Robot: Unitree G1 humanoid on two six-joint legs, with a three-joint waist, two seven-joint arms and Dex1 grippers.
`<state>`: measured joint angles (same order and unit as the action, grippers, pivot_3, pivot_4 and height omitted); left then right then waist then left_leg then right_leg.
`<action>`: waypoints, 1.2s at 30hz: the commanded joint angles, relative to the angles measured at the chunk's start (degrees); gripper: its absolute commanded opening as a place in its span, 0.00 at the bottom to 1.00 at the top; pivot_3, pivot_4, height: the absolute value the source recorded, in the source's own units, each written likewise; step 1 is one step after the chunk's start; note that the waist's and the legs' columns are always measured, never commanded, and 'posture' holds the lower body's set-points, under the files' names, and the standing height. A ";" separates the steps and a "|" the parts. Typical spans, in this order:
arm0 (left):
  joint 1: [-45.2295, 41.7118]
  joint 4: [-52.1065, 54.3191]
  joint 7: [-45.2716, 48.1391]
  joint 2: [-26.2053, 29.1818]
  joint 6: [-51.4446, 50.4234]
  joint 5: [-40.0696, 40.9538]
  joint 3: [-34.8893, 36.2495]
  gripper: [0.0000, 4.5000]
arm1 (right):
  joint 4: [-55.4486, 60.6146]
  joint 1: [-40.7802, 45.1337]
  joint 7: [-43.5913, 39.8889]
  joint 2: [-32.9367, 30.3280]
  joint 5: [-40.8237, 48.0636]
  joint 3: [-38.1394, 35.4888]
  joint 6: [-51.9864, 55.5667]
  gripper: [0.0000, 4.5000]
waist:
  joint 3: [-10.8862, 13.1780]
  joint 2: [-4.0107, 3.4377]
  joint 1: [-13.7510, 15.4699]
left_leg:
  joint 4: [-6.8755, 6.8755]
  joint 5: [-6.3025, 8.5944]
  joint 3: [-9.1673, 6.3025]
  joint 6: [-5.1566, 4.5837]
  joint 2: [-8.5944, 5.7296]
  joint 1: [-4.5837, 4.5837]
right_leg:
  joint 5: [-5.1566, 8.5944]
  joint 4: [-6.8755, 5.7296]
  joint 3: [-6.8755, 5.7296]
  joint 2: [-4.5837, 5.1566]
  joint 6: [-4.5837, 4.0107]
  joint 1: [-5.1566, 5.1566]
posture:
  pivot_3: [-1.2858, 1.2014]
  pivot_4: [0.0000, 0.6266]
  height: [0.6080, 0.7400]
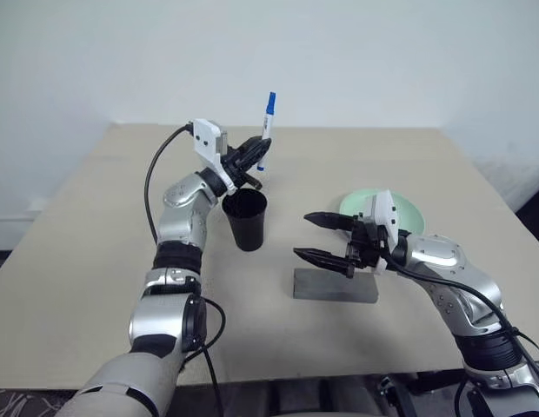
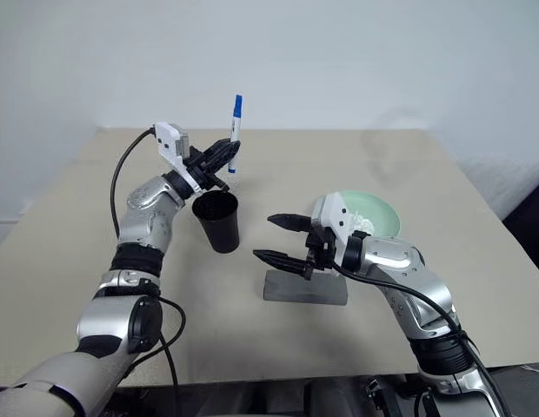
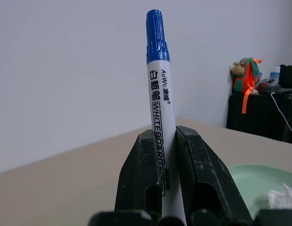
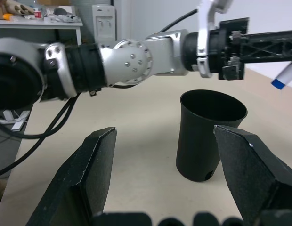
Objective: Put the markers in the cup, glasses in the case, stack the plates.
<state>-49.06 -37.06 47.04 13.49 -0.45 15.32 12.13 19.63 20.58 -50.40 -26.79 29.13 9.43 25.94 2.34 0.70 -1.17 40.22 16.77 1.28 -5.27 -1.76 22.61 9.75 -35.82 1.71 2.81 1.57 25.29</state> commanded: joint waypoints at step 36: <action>18.84 22.84 -6.42 1.35 -4.18 3.08 -5.58 0.02 | -1.25 3.35 -1.73 0.08 -1.10 -1.27 -3.35 0.80 | -0.02 -0.03 0.12 | 0.07 -0.21 0.01 0.06 0.00 -0.09 | -0.02 0.07 -0.04 0.07 0.01 -0.20 | 0.52 0.00 1.00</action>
<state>-29.81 -14.42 41.05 14.84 -5.63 18.73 7.10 17.80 22.43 -52.20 -26.72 28.03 9.35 23.81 2.32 0.67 -1.05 40.29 16.56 1.30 -5.21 -1.76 22.53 9.73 -35.75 1.66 2.88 1.57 25.09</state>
